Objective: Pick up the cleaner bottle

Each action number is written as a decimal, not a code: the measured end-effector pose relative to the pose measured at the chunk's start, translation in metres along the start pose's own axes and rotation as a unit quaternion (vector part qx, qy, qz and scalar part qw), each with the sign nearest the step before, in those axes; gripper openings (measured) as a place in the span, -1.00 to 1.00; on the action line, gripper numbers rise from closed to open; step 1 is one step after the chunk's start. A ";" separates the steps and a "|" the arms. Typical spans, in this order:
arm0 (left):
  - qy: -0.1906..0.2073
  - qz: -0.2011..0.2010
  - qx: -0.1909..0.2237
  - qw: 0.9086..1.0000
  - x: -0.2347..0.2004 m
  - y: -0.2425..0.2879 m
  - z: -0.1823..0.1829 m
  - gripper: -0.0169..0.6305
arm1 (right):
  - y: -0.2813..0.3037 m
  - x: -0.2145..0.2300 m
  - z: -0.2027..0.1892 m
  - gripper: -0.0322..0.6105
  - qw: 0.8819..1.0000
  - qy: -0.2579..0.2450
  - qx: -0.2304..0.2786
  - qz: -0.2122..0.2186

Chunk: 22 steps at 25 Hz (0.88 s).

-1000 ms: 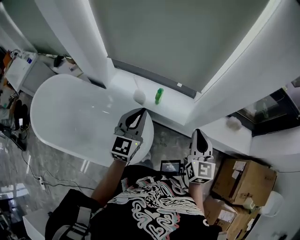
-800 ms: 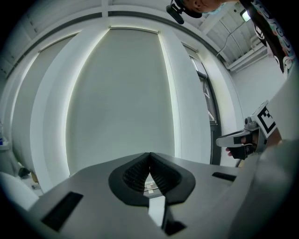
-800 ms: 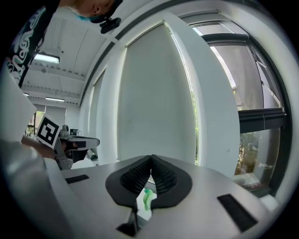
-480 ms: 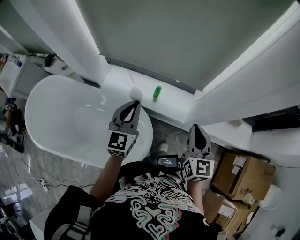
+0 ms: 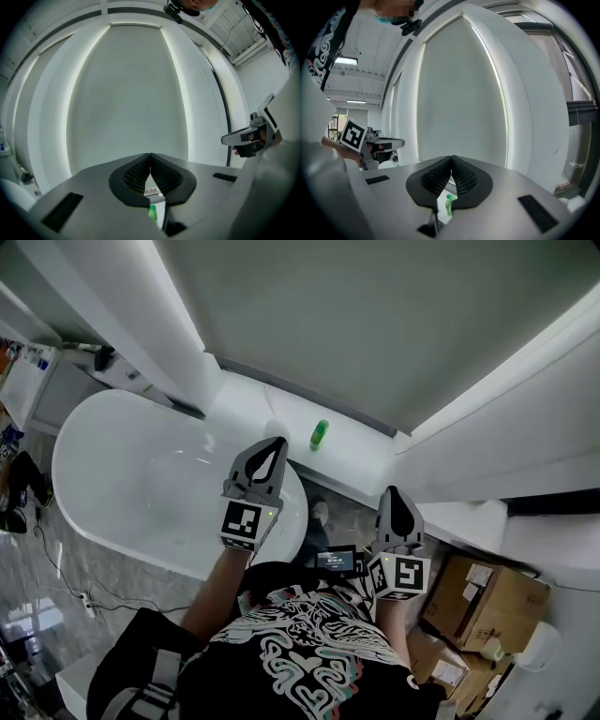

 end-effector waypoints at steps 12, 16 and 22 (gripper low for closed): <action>0.028 -0.011 -0.043 0.999 0.005 0.035 -0.036 -0.90 | 0.041 0.019 -0.028 -0.82 0.999 0.008 -0.034 0.028; 0.013 -0.009 -0.054 0.998 0.003 0.041 -0.056 -0.90 | 0.051 0.023 -0.042 -0.82 0.998 0.010 -0.047 0.030; 0.026 -0.025 -0.076 0.996 0.004 0.053 -0.083 -0.90 | 0.069 0.030 -0.066 -0.82 0.997 0.009 -0.064 0.030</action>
Point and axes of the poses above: the fingertips, and each gripper's own axes: y forward along the fingers, x to its right, z out of its top, the point moved 7 cm from there along -y, backward along the fingers, and after that the axes turned 13 degrees about x, right-handed, at the moved point
